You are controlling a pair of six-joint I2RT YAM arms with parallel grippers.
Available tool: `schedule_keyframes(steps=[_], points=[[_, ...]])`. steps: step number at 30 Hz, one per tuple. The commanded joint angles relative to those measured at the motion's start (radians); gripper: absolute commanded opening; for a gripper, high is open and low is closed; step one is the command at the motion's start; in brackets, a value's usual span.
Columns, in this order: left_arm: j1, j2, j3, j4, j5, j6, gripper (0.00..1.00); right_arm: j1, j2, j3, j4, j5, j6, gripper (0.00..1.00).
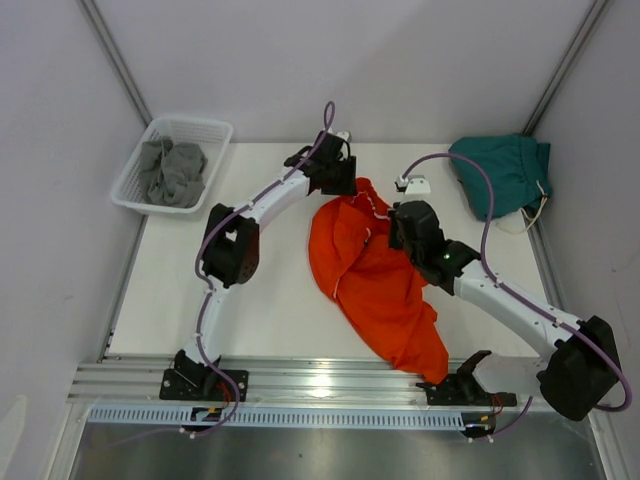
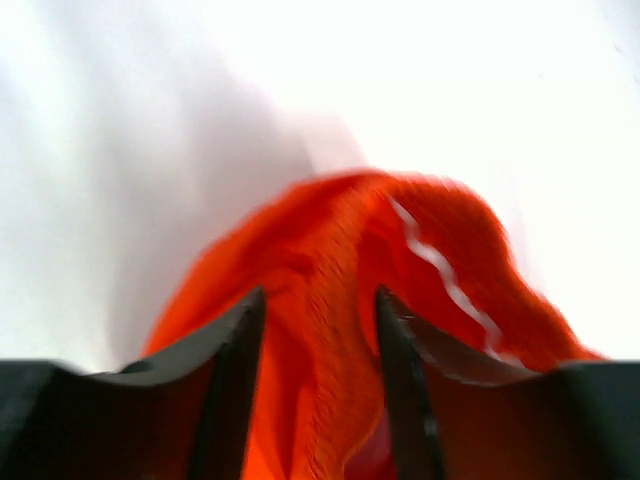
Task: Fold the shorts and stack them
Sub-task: Flatten the shorts out
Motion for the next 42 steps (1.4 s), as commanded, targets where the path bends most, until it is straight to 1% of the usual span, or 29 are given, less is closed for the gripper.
schedule_keyframes(steps=[1, 3, 4, 6, 7, 9, 12, 17, 18, 19, 22, 24, 25, 27, 28, 29, 30, 31, 32, 33, 34, 35, 37, 39, 40, 42], points=[[0.055, 0.040, 0.102, -0.044, -0.070, -0.019, 0.48, 0.019, -0.069, 0.018, -0.009, 0.044, 0.009, 0.00], [0.085, 0.066, 0.166, -0.086, -0.090, -0.016, 0.42, 0.022, -0.112, 0.000, -0.041, 0.049, 0.018, 0.00], [0.094, 0.089, 0.209, -0.100, -0.125, -0.005, 0.35, 0.024, -0.129, -0.009, -0.050, 0.049, 0.032, 0.00], [0.118, 0.100, 0.243, -0.118, -0.132, -0.002, 0.25, 0.026, -0.184, -0.032, -0.093, 0.053, 0.052, 0.00], [0.128, 0.097, 0.239, -0.118, -0.130, -0.003, 0.14, 0.026, -0.199, -0.039, -0.108, 0.058, 0.069, 0.00], [0.152, 0.086, 0.216, -0.115, -0.132, -0.003, 0.01, 0.026, -0.224, -0.048, -0.165, 0.101, 0.084, 0.00], [0.183, 0.034, 0.167, -0.103, -0.150, 0.006, 0.00, 0.000, -0.241, -0.049, -0.216, 0.139, 0.106, 0.00], [0.227, -0.082, 0.146, -0.141, -0.214, 0.035, 0.00, -0.091, -0.226, -0.005, -0.234, 0.115, 0.100, 0.00], [0.238, -0.134, 0.146, -0.158, -0.257, 0.047, 0.00, -0.112, -0.214, 0.007, -0.234, 0.107, 0.094, 0.00], [0.246, -0.162, 0.145, -0.167, -0.271, 0.052, 0.00, -0.158, -0.175, 0.024, -0.242, 0.086, 0.088, 0.00], [0.276, -0.281, 0.143, -0.192, -0.279, 0.056, 0.00, -0.233, -0.112, 0.108, -0.259, 0.058, 0.068, 0.00], [0.281, -0.347, 0.133, -0.193, -0.285, 0.070, 0.00, -0.266, -0.062, 0.168, -0.259, 0.000, 0.057, 0.00], [0.281, -0.415, 0.127, -0.193, -0.297, 0.072, 0.00, -0.292, -0.045, 0.194, -0.274, -0.052, 0.055, 0.00], [0.278, -0.479, 0.099, -0.189, -0.306, 0.064, 0.00, -0.315, 0.013, 0.283, -0.298, -0.107, 0.046, 0.00], [0.278, -0.539, 0.093, -0.186, -0.313, 0.061, 0.00, -0.327, 0.041, 0.323, -0.335, -0.176, 0.040, 0.00], [0.276, -0.562, 0.090, -0.176, -0.311, 0.060, 0.00, -0.355, 0.070, 0.374, -0.361, -0.201, 0.038, 0.00], [0.275, -0.581, 0.111, -0.176, -0.311, 0.060, 0.00, -0.370, 0.133, 0.480, -0.387, -0.229, 0.034, 0.00], [0.275, -0.592, 0.129, -0.182, -0.316, 0.061, 0.00, -0.388, 0.162, 0.541, -0.435, -0.277, 0.020, 0.00], [0.276, -0.587, 0.154, -0.208, -0.329, 0.063, 0.00, -0.425, 0.190, 0.602, -0.453, -0.295, 0.018, 0.00], [0.276, -0.576, 0.265, -0.227, -0.333, 0.067, 0.00, -0.444, 0.236, 0.709, -0.466, -0.315, 0.015, 0.00], [0.276, -0.560, 0.309, -0.244, -0.326, 0.070, 0.00, -0.459, 0.251, 0.757, -0.481, -0.360, 0.014, 0.00], [0.276, -0.524, 0.388, -0.292, -0.302, 0.072, 0.00, -0.487, 0.268, 0.803, -0.493, -0.390, 0.012, 0.00], [0.276, -0.509, 0.429, -0.314, -0.265, 0.066, 0.00, -0.490, 0.311, 0.930, -0.550, -0.459, -0.006, 0.00], [0.276, -0.527, 0.383, -0.292, -0.186, 0.049, 0.00, -0.469, 0.323, 0.962, -0.573, -0.459, -0.020, 0.00], [0.273, -0.538, 0.273, -0.276, -0.161, 0.040, 0.01, -0.458, 0.311, 0.933, -0.555, -0.460, -0.026, 0.00], [0.255, -0.565, 0.187, -0.204, -0.109, 0.014, 0.00, -0.421, 0.287, 0.877, -0.517, -0.459, -0.038, 0.00]])
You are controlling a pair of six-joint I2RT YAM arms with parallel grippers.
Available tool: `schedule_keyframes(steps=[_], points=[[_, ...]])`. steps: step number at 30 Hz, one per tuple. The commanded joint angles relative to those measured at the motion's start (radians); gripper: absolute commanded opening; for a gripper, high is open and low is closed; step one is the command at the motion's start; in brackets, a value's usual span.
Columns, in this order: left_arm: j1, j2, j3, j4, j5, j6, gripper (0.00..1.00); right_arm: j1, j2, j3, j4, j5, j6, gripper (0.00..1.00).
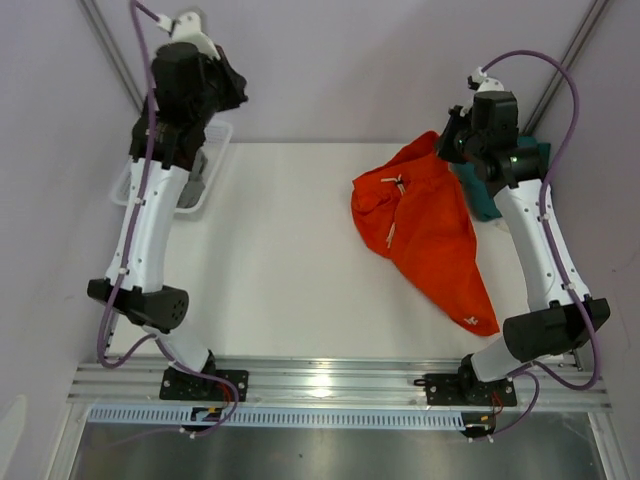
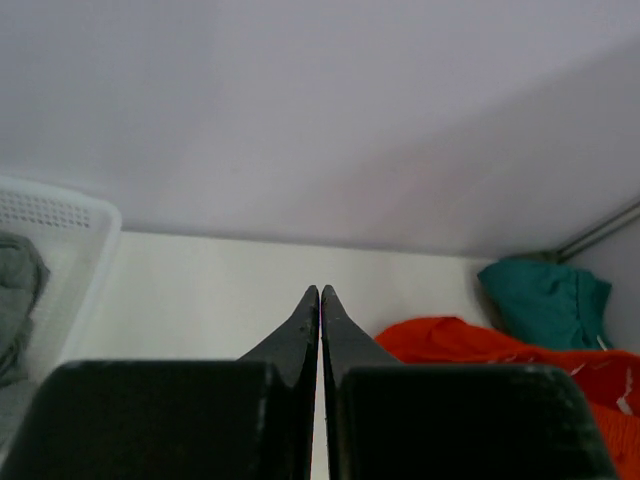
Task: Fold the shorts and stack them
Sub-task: Flatten the shorts out
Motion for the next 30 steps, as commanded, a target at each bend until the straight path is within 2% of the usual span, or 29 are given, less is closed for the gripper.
schedule_keyframes(steps=[1, 4, 6, 9, 10, 12, 14, 19, 21, 25, 30], points=[[-0.032, 0.016, -0.254, 0.031, 0.131, -0.030, 0.00, 0.061, -0.058, -0.047, 0.033, -0.064, -0.046, 0.00], [-0.084, -0.024, -0.468, 0.209, 0.261, -0.054, 0.04, 0.085, -0.086, -0.121, 0.069, -0.047, -0.055, 0.00], [-0.118, -0.066, -0.562, 0.300, 0.317, -0.040, 0.13, 0.090, -0.082, -0.107, 0.054, -0.048, -0.060, 0.00], [-0.213, -0.127, -0.698, 0.478, 0.354, 0.062, 0.18, 0.105, -0.065, -0.075, 0.019, -0.053, -0.058, 0.00], [-0.244, -0.173, -0.723, 0.580, 0.369, 0.085, 0.25, 0.111, -0.063, -0.069, 0.005, -0.054, -0.057, 0.00], [-0.247, -0.221, -0.868, 0.706, 0.438, 0.101, 0.35, 0.133, -0.060, -0.060, -0.012, -0.053, -0.054, 0.00], [-0.246, -0.267, -0.959, 0.858, 0.554, 0.120, 0.40, 0.156, -0.060, -0.055, -0.027, -0.051, -0.043, 0.00], [-0.279, -0.302, -1.082, 1.022, 0.702, 0.185, 0.57, 0.212, -0.025, 0.011, -0.141, 0.034, -0.005, 0.00], [-0.299, -0.299, -1.099, 1.079, 0.766, 0.208, 0.61, 0.235, -0.017, 0.020, -0.165, 0.059, 0.018, 0.00], [-0.350, -0.259, -1.062, 1.056, 0.793, 0.294, 0.62, 0.266, -0.025, 0.019, -0.172, 0.065, 0.048, 0.00], [-0.371, -0.241, -1.102, 1.153, 0.848, 0.326, 0.62, 0.300, -0.017, 0.057, -0.211, 0.080, 0.078, 0.00]])
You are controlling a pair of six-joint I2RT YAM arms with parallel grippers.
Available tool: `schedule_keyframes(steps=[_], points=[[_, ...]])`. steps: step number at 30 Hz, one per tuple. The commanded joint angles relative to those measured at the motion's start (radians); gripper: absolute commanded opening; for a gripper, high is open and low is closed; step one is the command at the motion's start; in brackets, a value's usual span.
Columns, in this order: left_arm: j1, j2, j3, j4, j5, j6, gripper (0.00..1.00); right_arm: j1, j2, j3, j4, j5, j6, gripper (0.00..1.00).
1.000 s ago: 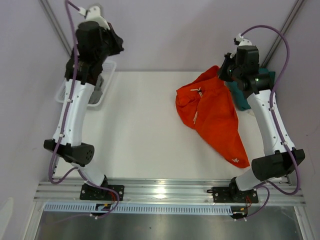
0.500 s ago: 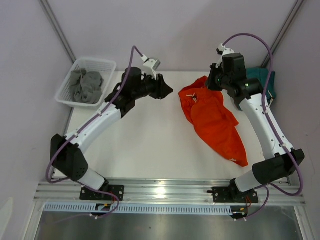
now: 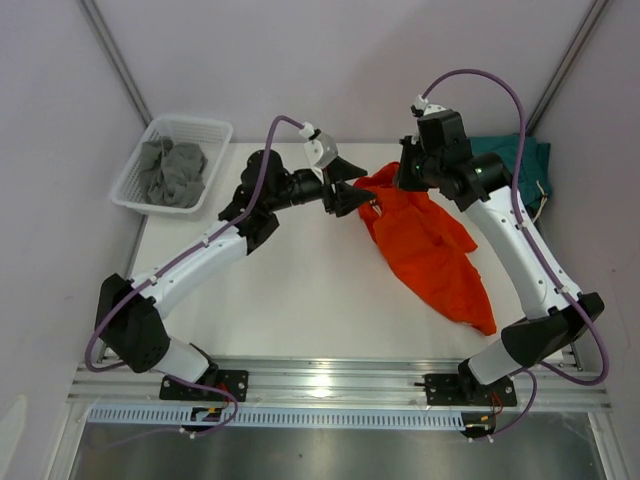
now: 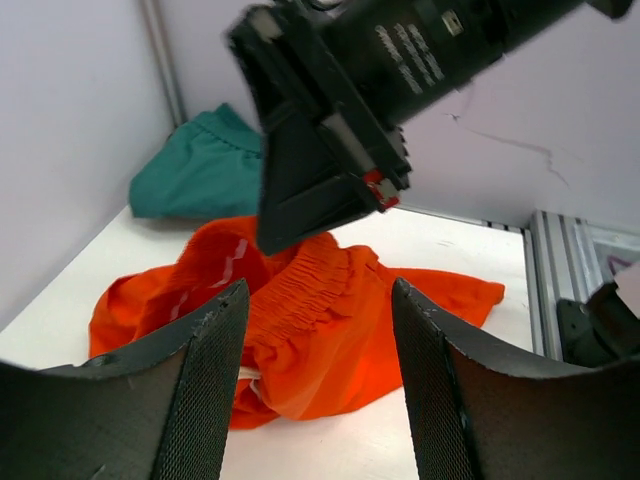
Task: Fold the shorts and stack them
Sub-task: Flatten the shorts out
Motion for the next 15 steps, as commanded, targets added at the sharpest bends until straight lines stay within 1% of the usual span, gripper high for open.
schedule_keyframes(steps=[1, 3, 8, 9, 10, 11, 13, 14, 15], points=[[-0.010, 0.008, -0.050, 0.155, 0.093, 0.072, 0.61, 0.024, 0.001, 0.087, -0.028, 0.027, 0.036, 0.00], [-0.015, 0.012, -0.064, 0.204, 0.095, 0.061, 0.62, 0.037, 0.006, 0.101, -0.046, 0.033, 0.047, 0.00], [-0.041, 0.041, -0.055, 0.165, 0.061, 0.092, 0.63, 0.058, -0.002, 0.115, -0.059, 0.045, 0.048, 0.00], [-0.043, 0.044, -0.055, 0.166, 0.044, 0.092, 0.63, 0.058, 0.000, 0.121, -0.063, 0.050, 0.042, 0.00], [-0.041, 0.049, -0.058, 0.168, -0.027, 0.090, 0.63, 0.063, 0.001, 0.127, -0.071, 0.058, 0.036, 0.00], [-0.038, 0.047, -0.059, 0.159, -0.070, 0.087, 0.63, 0.070, 0.006, 0.136, -0.089, 0.077, 0.028, 0.00], [-0.006, 0.041, -0.073, 0.178, -0.118, 0.041, 0.62, 0.081, 0.006, 0.153, -0.108, 0.113, 0.002, 0.00], [0.012, 0.038, -0.084, 0.227, -0.106, 0.005, 0.62, 0.086, 0.003, 0.153, -0.114, 0.121, -0.007, 0.00], [0.055, 0.034, -0.125, 0.257, -0.094, -0.070, 0.61, 0.086, -0.012, 0.140, -0.114, 0.127, -0.012, 0.00]])
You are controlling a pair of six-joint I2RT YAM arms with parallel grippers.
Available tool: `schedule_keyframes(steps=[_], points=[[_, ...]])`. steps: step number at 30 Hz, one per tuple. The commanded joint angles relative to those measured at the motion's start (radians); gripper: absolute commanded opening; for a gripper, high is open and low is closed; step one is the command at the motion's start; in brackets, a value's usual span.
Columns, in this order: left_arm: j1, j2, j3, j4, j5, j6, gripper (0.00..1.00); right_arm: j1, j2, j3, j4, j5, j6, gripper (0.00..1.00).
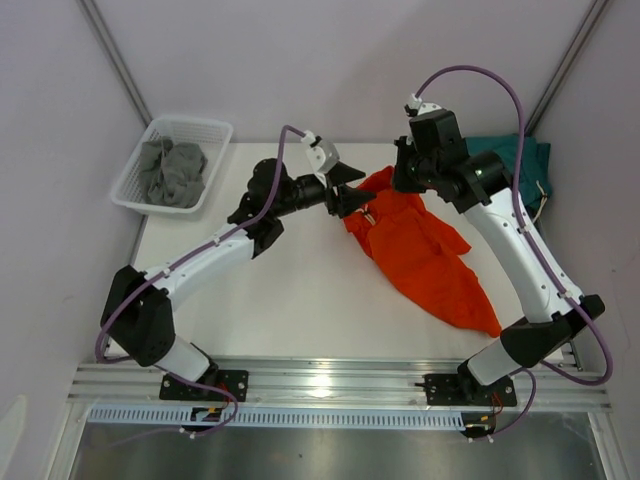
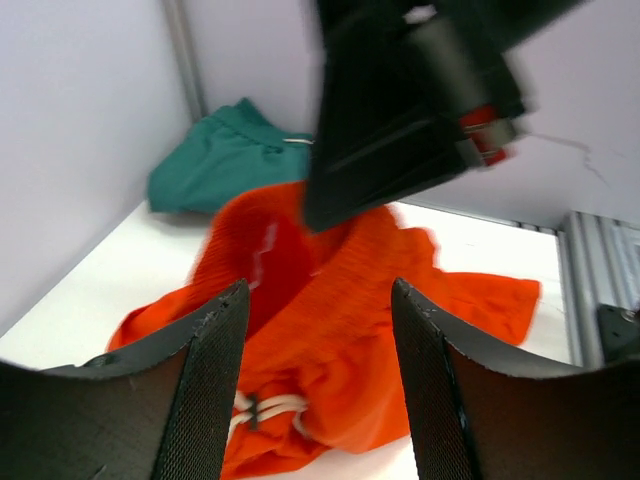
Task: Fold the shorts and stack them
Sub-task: Flatten the shorts out
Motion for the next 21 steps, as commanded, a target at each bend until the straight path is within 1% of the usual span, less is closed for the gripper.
schedule_keyframes(steps=[1, 3, 5, 6, 7, 8, 9, 10, 11, 12, 13, 16, 17, 21], points=[[0.094, -0.029, -0.064, 0.146, -0.062, -0.131, 0.62, 0.016, -0.034, 0.034, -0.019, 0.061, -0.039, 0.00], [0.149, -0.045, -0.108, 0.200, -0.073, -0.203, 0.62, 0.015, -0.074, 0.003, -0.010, 0.076, -0.046, 0.00], [0.176, -0.057, -0.189, 0.253, -0.044, -0.229, 0.62, 0.015, -0.108, -0.054, 0.001, 0.090, -0.049, 0.00], [0.185, -0.057, -0.210, 0.301, -0.029, -0.223, 0.61, 0.013, -0.142, -0.073, 0.007, 0.091, -0.049, 0.00], [0.184, -0.055, -0.245, 0.306, -0.026, -0.209, 0.61, 0.012, -0.157, -0.110, 0.012, 0.093, -0.051, 0.00], [0.180, -0.031, -0.239, 0.286, -0.046, -0.205, 0.64, 0.012, -0.176, -0.130, 0.022, 0.093, -0.054, 0.00], [0.182, -0.007, -0.222, 0.236, -0.058, -0.215, 0.64, 0.016, -0.194, -0.150, 0.032, 0.092, -0.060, 0.00], [0.183, 0.022, -0.126, 0.076, -0.079, -0.217, 0.63, 0.018, -0.235, -0.172, 0.042, 0.087, -0.066, 0.00], [0.185, 0.055, -0.095, 0.006, -0.092, -0.217, 0.59, 0.019, -0.258, -0.217, 0.061, 0.082, -0.071, 0.00], [0.193, 0.108, -0.069, -0.040, -0.077, -0.224, 0.58, 0.022, -0.280, -0.239, 0.068, 0.081, -0.077, 0.00], [0.194, 0.127, -0.035, -0.065, -0.063, -0.235, 0.57, 0.022, -0.300, -0.259, 0.075, 0.081, -0.079, 0.00], [0.196, 0.165, -0.021, -0.045, -0.035, -0.261, 0.62, 0.025, -0.349, -0.313, 0.076, 0.084, -0.086, 0.00], [0.196, 0.176, 0.011, -0.058, -0.032, -0.266, 0.63, 0.028, -0.360, -0.325, 0.075, 0.081, -0.089, 0.00], [0.196, 0.237, 0.094, -0.133, -0.020, -0.252, 0.64, 0.056, -0.389, -0.353, 0.070, 0.098, -0.097, 0.00]])
